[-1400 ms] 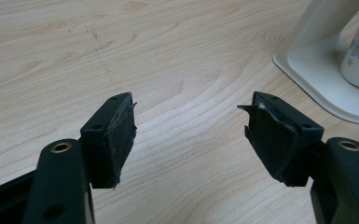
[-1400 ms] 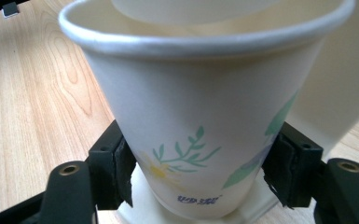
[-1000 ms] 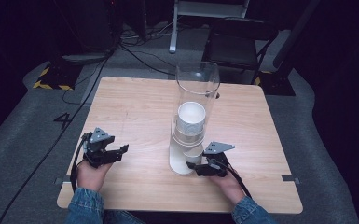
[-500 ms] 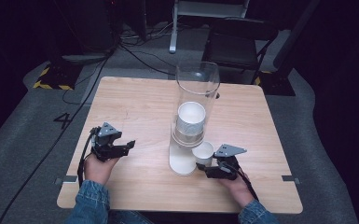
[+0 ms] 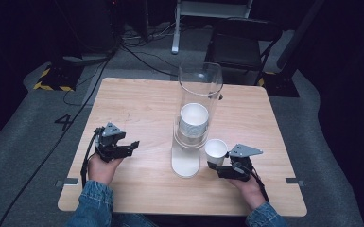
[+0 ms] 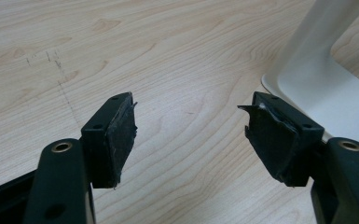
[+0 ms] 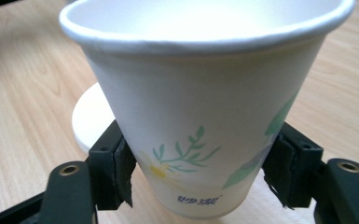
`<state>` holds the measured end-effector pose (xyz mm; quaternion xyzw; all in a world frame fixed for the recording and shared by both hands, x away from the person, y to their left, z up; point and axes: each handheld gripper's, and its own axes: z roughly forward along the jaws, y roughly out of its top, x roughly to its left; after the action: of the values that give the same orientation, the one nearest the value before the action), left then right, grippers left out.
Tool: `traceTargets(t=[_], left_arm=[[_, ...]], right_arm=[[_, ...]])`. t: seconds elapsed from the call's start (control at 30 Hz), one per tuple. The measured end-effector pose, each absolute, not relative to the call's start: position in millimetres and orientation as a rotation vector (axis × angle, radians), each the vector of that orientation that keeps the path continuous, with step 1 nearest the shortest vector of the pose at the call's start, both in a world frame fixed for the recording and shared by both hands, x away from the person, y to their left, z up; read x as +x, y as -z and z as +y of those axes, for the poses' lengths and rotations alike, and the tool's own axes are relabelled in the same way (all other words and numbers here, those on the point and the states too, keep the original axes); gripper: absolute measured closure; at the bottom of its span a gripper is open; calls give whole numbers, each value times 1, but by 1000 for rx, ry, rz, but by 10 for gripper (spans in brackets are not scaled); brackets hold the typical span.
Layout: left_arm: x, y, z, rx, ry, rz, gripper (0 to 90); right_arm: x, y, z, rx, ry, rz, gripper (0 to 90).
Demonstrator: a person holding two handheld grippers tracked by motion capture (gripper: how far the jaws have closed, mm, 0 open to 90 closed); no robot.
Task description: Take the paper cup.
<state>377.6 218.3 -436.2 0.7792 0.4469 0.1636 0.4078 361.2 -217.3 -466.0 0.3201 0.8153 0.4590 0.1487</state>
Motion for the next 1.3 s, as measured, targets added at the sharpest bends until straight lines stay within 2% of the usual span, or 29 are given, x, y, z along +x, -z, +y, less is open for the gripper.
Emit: traceTargets(t=[0.6,0.93,1.3], left_arm=[[358,438,232,1950,-435,1181,300],[341,442,243,1942,-457,1216,298],[318,446,260,1933,-481,1267,298]], right_arm=[[391,451,-239,1010,-1340,2161,333],[421,464,-244,1117,-1359,2061,333],[444,481,-234,1080,-1307,2050,332]])
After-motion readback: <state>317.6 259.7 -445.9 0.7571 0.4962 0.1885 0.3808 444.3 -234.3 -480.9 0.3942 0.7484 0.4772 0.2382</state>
